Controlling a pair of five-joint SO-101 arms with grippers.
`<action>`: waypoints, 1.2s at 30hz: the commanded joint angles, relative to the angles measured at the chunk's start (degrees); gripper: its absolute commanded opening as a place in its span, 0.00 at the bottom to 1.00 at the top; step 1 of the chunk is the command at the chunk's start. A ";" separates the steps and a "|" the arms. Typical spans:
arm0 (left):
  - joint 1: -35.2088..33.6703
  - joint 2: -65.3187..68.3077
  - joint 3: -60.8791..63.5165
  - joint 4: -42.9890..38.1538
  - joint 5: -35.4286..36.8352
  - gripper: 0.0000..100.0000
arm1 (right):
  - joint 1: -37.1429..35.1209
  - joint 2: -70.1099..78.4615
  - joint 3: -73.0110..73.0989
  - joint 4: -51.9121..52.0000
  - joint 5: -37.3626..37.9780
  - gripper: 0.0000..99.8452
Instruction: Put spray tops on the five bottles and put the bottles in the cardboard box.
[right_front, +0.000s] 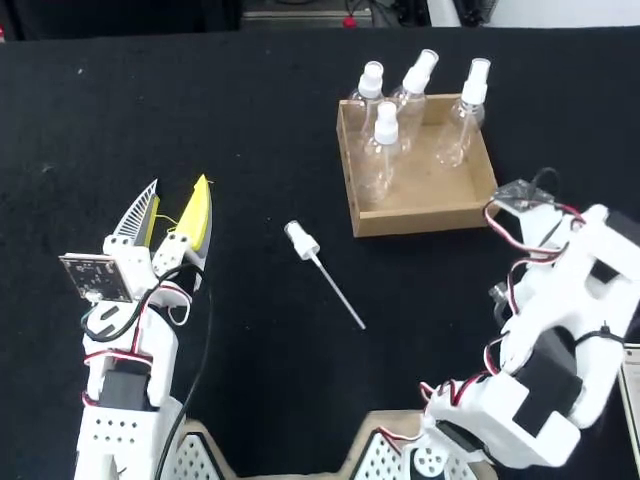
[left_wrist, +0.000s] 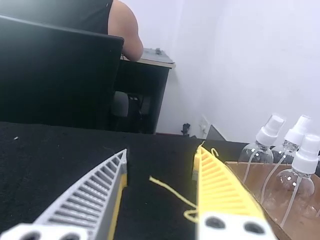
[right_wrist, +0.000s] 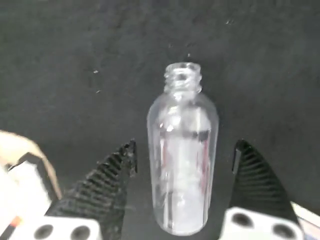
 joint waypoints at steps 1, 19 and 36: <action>0.40 -0.26 1.19 0.00 -0.35 0.21 | 0.18 -2.77 2.77 -6.68 0.97 0.28; 0.31 -0.26 1.19 0.00 -0.35 0.21 | 13.45 -2.77 7.43 -17.41 1.05 0.15; 0.31 -0.26 1.19 0.18 -0.35 0.21 | 12.13 -2.77 -3.12 -5.36 -10.55 0.33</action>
